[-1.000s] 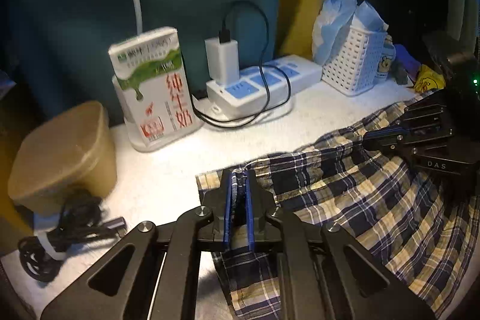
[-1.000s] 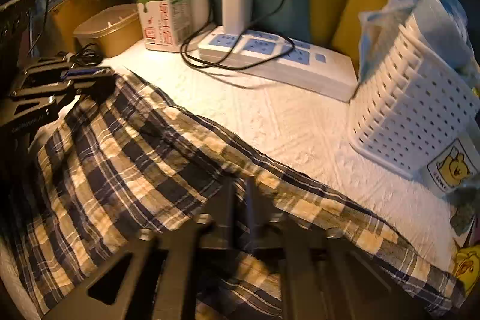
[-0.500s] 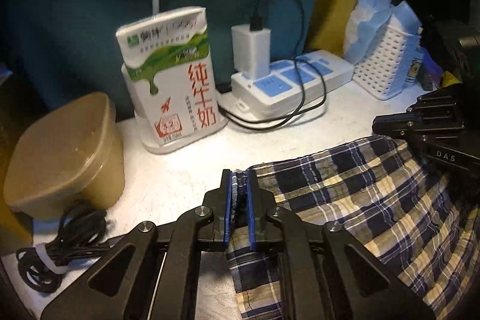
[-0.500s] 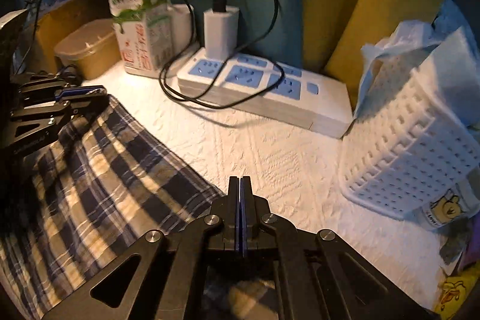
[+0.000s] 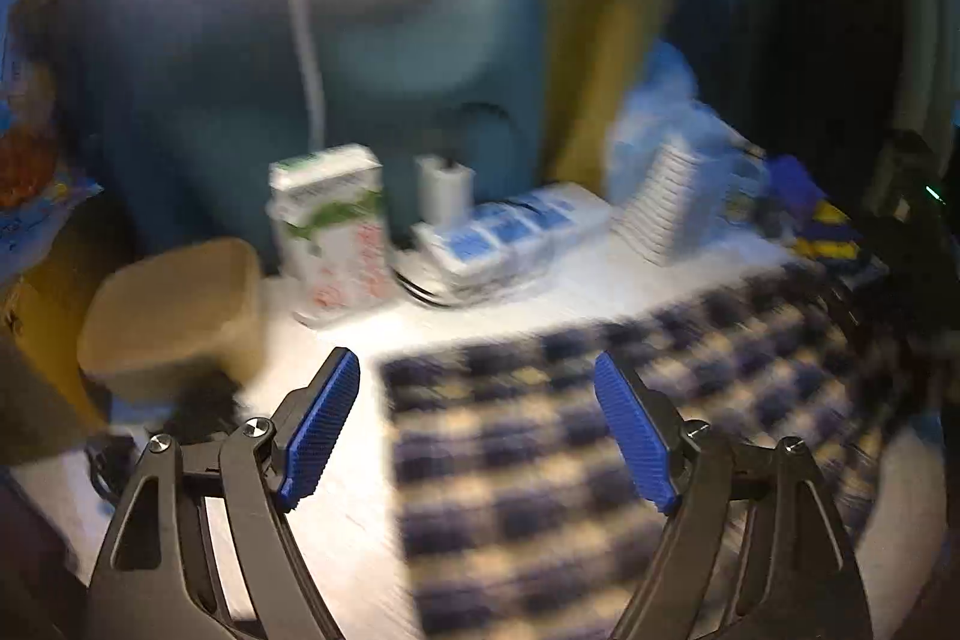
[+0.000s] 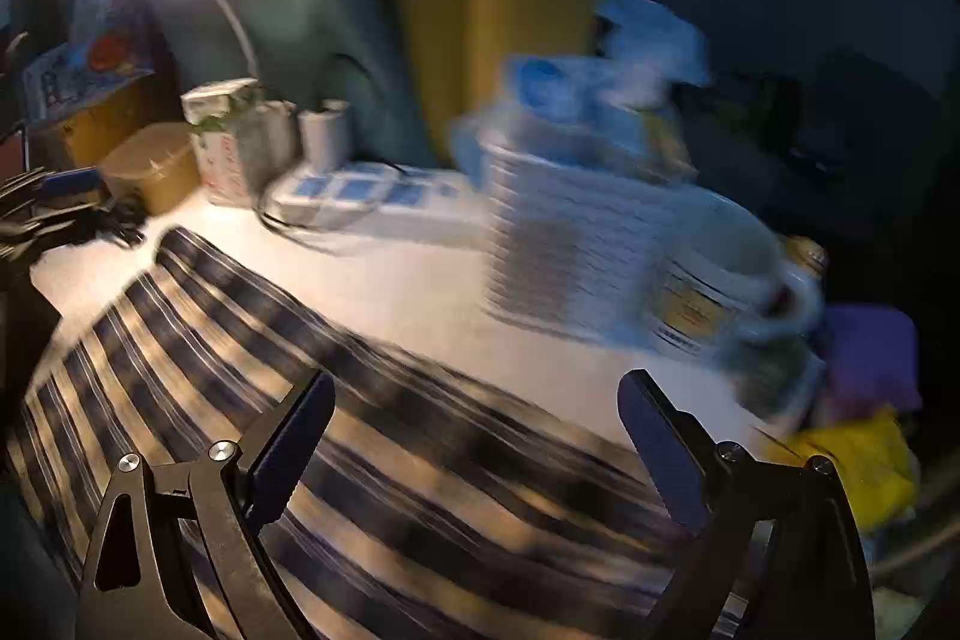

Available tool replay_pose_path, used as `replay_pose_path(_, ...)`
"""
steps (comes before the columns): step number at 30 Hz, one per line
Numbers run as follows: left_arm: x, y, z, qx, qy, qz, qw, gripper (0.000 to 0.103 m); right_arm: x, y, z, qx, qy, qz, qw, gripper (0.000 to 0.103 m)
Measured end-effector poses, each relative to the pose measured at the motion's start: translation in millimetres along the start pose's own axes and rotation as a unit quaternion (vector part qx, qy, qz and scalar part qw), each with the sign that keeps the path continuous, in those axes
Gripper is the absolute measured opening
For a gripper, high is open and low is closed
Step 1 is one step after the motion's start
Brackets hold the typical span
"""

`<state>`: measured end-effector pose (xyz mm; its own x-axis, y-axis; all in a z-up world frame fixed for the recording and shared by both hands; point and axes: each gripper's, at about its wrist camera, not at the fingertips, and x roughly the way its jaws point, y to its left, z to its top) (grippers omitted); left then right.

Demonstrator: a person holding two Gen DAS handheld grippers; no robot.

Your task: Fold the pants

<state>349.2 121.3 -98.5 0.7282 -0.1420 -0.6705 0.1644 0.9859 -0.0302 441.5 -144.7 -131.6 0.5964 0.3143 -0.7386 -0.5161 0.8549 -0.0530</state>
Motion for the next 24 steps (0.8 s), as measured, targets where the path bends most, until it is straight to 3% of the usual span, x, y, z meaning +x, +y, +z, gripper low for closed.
replay_pose_path(2, -0.1, -18.0, -12.2, -0.002, 0.014, -0.015, 0.9998, 0.081, -4.7, -19.2, -10.1, 0.002, 0.004, -0.012, 1.0, 0.093)
replay_pose_path(4, 5.0, -32.1, -27.6, -0.004, 0.037, -0.027, 0.9989, 0.081, -3.6, -39.5, -17.7, 0.012, 0.016, -0.019, 1.0, 0.079)
replay_pose_path(7, 17.0, -46.1, -43.4, -0.013, 0.068, -0.031, 0.9971, 0.081, 3.2, -53.2, -23.7, 0.011, 0.032, -0.011, 0.999, 0.068)
replay_pose_path(8, 18.7, -45.2, -47.3, -0.018, 0.077, -0.031, 0.9964, 0.081, 10.1, -53.9, -26.8, 0.006, 0.043, -0.017, 0.999, 0.061)
replay_pose_path(9, 21.6, -45.8, -50.9, -0.02, 0.085, -0.03, 0.9957, 0.081, 22.6, -55.5, -29.6, 0.004, 0.064, -0.025, 0.998, 0.042)
replay_pose_path(10, 27.0, -46.6, -55.2, -0.016, 0.094, -0.017, 0.9953, 0.081, 31.0, -56.5, -31.2, 0.006, 0.078, -0.025, 0.997, 0.032)
replay_pose_path(13, 46.3, -45.3, -65.4, 0.011, 0.118, 0.056, 0.9913, 0.081, 51.0, -55.5, -29.9, -0.001, 0.093, -0.031, 0.995, 0.03)
replay_pose_path(18, 39.3, -34.8, -61.7, 0.0, 0.116, 0.069, 0.9908, 0.082, 59.6, -73.2, -14.3, 0.032, 0.083, -0.069, 0.994, 0.031)
replay_pose_path(24, -12.1, -55.7, -48.3, -0.011, 0.069, 0.025, 0.9972, 0.082, 2.3, -53.0, -16.9, 0.018, 0.03, -0.032, 0.999, 0.031)
